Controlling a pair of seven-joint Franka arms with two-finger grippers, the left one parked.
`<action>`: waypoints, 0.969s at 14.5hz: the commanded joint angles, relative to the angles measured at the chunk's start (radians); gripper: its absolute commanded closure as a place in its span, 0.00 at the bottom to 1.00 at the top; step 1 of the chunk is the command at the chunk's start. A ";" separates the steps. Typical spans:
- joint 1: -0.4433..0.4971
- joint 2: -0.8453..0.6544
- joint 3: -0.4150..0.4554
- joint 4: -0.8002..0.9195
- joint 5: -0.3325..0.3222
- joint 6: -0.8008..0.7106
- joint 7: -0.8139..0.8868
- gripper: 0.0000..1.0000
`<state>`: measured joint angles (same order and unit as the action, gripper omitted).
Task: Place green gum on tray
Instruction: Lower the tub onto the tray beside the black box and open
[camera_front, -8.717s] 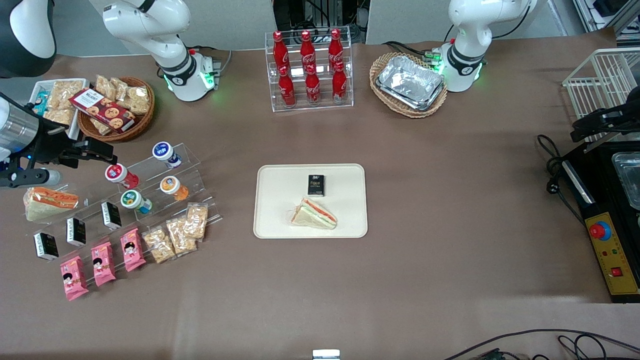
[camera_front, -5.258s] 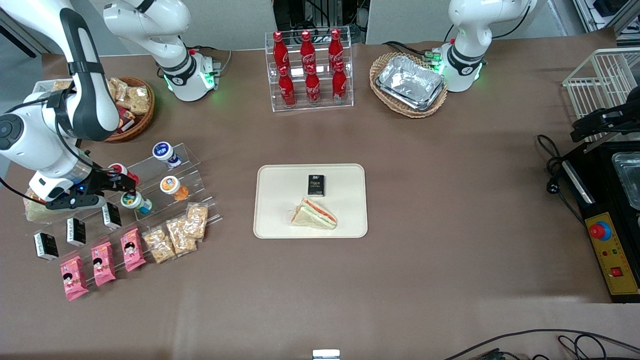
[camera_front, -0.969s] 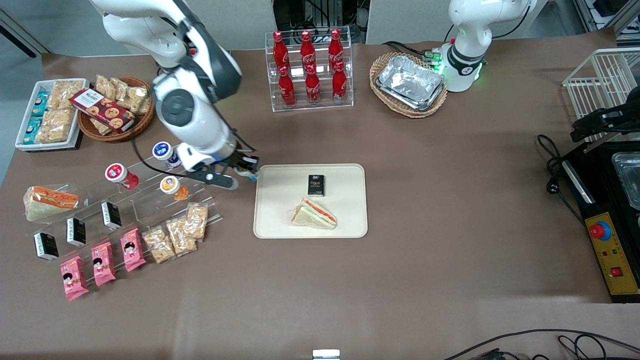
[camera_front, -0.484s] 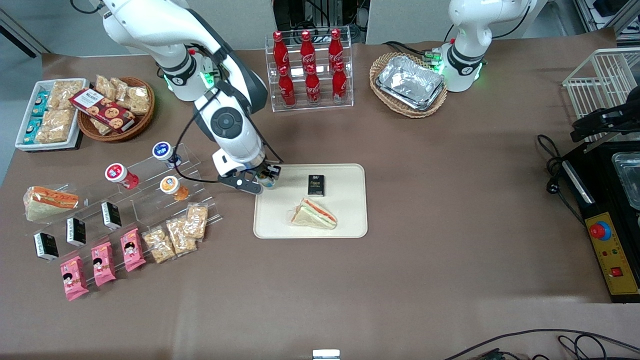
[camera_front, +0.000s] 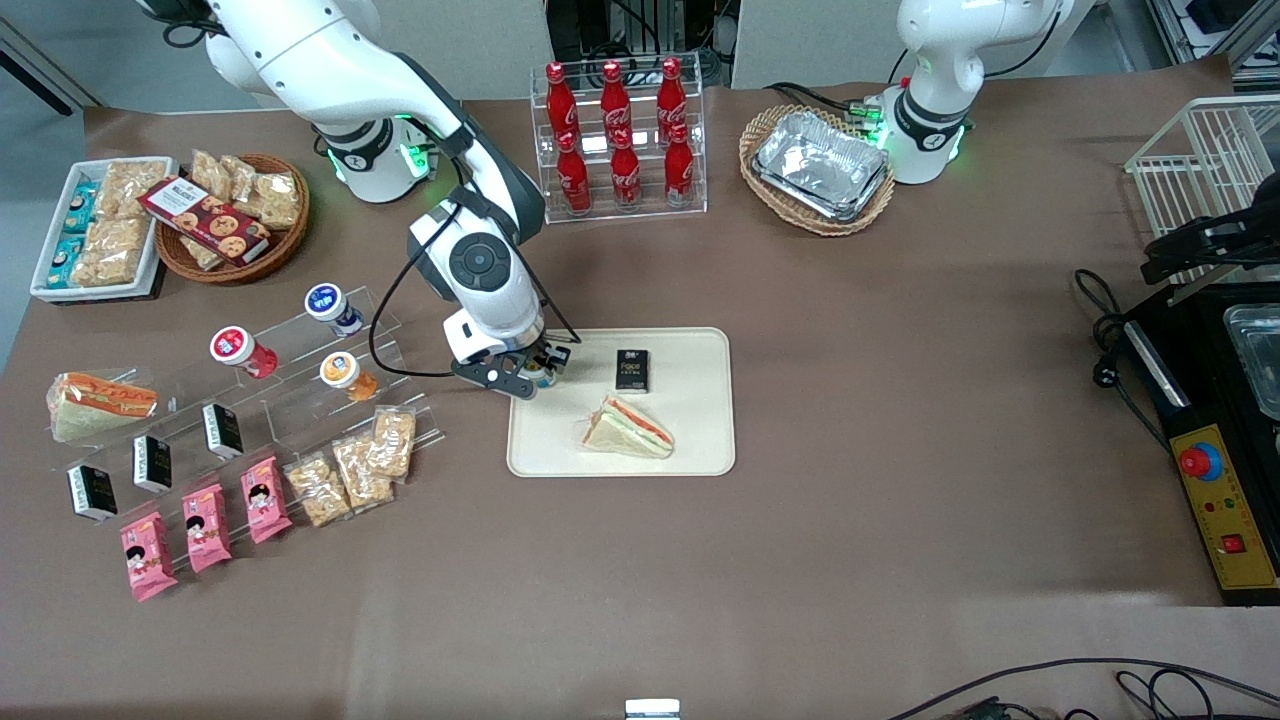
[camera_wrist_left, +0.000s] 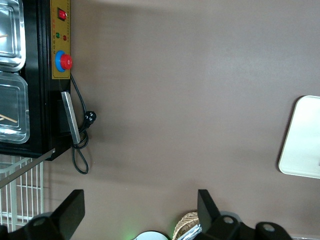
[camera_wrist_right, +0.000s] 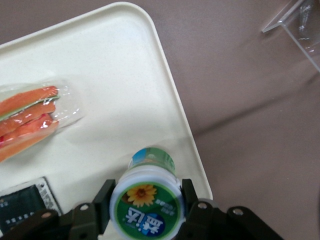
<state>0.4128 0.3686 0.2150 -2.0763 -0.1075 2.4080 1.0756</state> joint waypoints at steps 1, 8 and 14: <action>0.012 0.026 -0.005 -0.001 -0.024 0.048 0.055 0.90; 0.034 0.035 -0.005 0.005 -0.034 0.060 0.110 0.03; -0.002 -0.080 -0.006 0.007 -0.029 -0.038 0.084 0.01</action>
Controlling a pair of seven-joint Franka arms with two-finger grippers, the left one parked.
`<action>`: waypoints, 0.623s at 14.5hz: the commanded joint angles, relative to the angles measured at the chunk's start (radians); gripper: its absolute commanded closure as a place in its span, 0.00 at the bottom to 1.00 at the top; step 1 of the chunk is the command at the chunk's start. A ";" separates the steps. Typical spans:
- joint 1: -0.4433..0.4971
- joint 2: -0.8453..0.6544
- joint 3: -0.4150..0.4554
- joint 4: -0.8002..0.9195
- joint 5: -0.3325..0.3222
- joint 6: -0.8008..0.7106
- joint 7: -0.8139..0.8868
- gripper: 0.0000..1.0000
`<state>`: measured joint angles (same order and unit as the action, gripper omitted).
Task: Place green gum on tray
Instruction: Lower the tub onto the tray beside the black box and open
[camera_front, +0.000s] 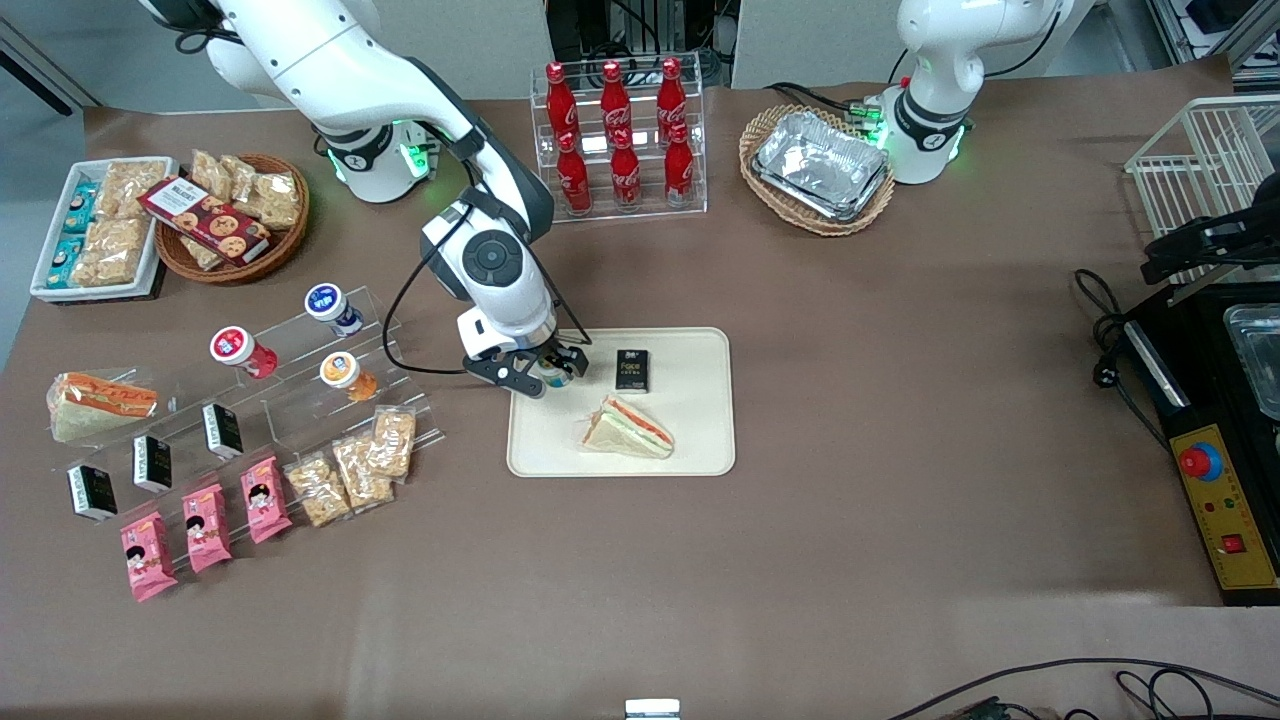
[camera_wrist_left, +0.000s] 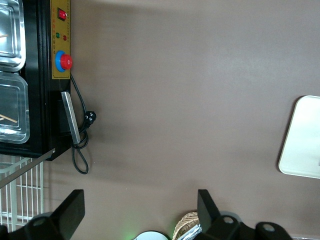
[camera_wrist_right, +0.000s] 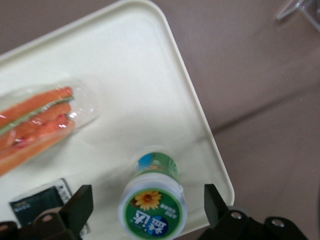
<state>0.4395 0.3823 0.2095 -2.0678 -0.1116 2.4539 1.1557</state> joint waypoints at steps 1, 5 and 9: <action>-0.041 -0.133 0.001 0.000 -0.017 -0.122 -0.020 0.01; -0.131 -0.244 -0.002 0.012 0.068 -0.252 -0.204 0.01; -0.278 -0.302 -0.004 0.043 0.121 -0.369 -0.417 0.01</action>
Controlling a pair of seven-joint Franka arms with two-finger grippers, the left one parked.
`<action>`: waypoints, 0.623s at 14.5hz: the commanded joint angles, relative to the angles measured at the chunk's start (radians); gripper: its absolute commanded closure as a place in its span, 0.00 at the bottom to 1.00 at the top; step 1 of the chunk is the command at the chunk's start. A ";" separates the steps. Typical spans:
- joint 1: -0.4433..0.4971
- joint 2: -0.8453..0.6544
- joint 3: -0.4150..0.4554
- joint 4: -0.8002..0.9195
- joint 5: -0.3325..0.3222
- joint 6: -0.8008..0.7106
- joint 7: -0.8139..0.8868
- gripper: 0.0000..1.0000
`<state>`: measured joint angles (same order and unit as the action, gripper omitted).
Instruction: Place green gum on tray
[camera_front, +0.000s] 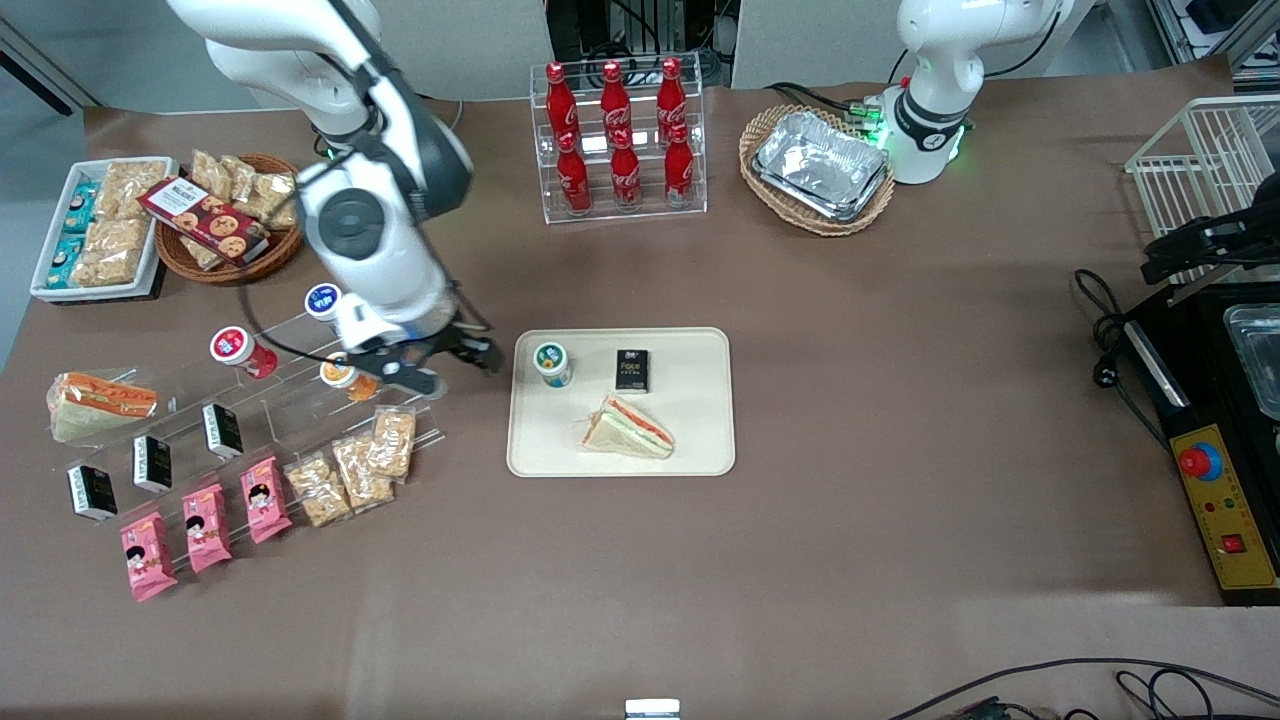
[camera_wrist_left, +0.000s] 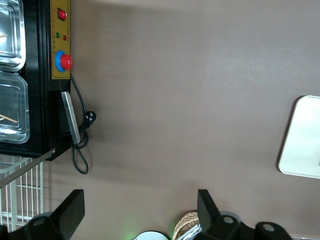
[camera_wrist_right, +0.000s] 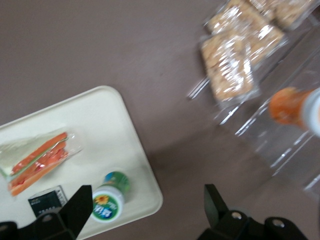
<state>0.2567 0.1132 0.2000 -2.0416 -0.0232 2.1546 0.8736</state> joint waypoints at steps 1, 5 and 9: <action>-0.143 -0.047 0.006 0.017 0.032 -0.084 -0.196 0.01; -0.203 -0.113 -0.124 0.017 0.060 -0.134 -0.495 0.01; -0.235 -0.187 -0.212 0.020 0.060 -0.211 -0.720 0.00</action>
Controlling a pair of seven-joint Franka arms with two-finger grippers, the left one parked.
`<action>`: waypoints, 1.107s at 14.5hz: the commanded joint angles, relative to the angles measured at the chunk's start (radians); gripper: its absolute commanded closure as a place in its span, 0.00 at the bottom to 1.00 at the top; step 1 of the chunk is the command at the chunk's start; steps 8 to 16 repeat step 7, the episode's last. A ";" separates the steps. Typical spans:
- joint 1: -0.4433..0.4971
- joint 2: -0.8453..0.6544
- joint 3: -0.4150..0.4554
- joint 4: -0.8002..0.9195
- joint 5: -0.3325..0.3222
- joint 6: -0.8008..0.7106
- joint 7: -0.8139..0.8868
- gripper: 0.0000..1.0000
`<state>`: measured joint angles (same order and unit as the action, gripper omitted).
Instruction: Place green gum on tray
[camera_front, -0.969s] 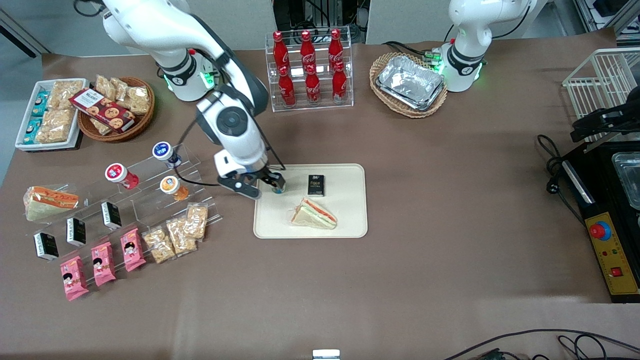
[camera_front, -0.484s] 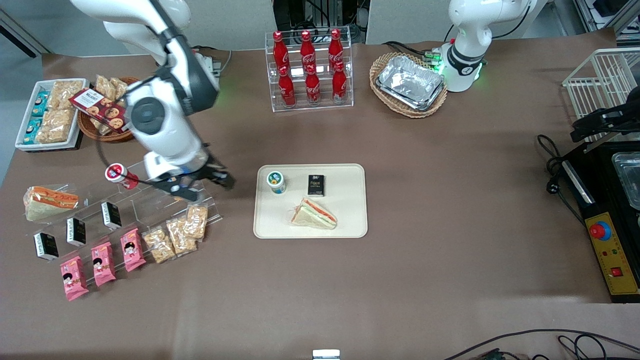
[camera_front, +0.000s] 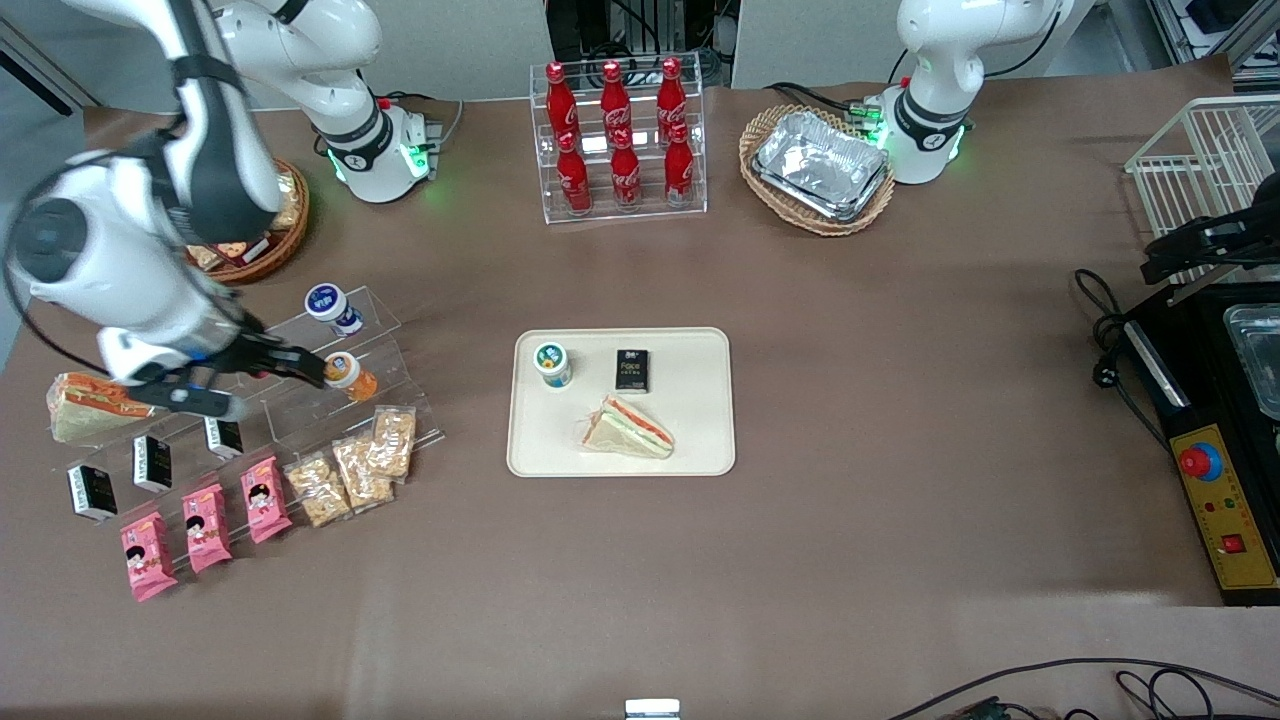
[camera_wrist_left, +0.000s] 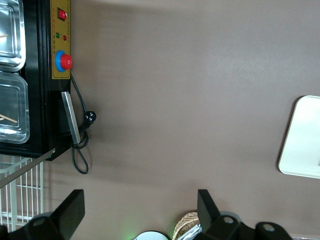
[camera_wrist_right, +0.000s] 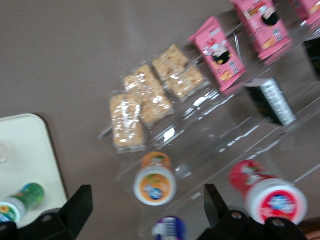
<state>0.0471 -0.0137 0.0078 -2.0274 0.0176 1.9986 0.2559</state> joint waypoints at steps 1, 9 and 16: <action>-0.039 -0.054 -0.029 0.038 0.019 -0.058 -0.106 0.00; -0.038 -0.022 -0.088 0.141 0.019 -0.181 -0.106 0.00; -0.038 -0.022 -0.088 0.141 0.019 -0.181 -0.106 0.00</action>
